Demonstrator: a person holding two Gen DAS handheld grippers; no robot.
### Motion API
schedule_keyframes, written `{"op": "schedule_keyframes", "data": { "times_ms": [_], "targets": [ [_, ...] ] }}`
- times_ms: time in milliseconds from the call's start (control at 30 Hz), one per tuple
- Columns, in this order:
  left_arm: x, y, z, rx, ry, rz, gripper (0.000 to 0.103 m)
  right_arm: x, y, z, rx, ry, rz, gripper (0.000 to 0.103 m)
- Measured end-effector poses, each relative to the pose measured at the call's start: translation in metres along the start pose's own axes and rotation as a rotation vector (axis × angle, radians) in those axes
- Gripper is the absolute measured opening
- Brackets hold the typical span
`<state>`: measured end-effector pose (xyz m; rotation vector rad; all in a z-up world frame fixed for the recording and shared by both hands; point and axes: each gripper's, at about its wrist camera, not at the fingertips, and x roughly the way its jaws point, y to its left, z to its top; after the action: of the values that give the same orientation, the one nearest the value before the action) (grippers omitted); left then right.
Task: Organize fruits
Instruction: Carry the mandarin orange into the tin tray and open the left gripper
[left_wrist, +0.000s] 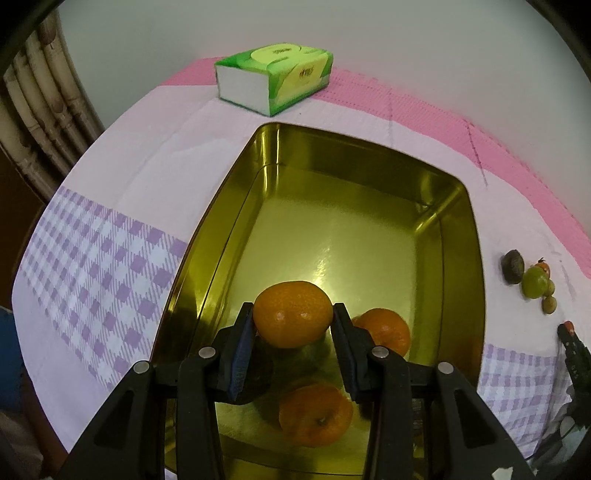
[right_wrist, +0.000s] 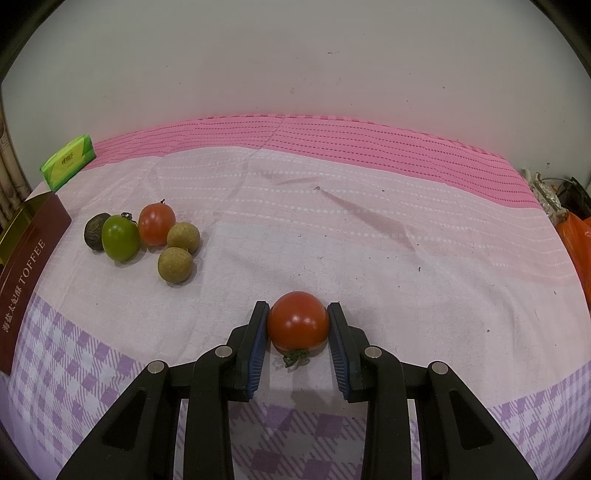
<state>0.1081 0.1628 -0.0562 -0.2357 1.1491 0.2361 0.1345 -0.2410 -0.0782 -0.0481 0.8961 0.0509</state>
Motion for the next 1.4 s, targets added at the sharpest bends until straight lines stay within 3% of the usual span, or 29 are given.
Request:
{"op": "schedule_keyframes", "data": {
  "times_ms": [700,1067,1400],
  "targets": [
    [0.013,-0.004,-0.003,0.045,0.016,0.065,0.037,0.000,0.001,0.000,-0.002,0.000,-0.002,0.033],
    [0.014,-0.002,-0.003,0.041,0.019,0.064,0.039,0.000,0.002,0.000,-0.003,-0.001,-0.003,0.033],
    [-0.006,-0.004,-0.002,0.036,-0.024,0.044,0.054,0.000,0.002,0.000,-0.004,-0.001,-0.003,0.033]
  ]
}}
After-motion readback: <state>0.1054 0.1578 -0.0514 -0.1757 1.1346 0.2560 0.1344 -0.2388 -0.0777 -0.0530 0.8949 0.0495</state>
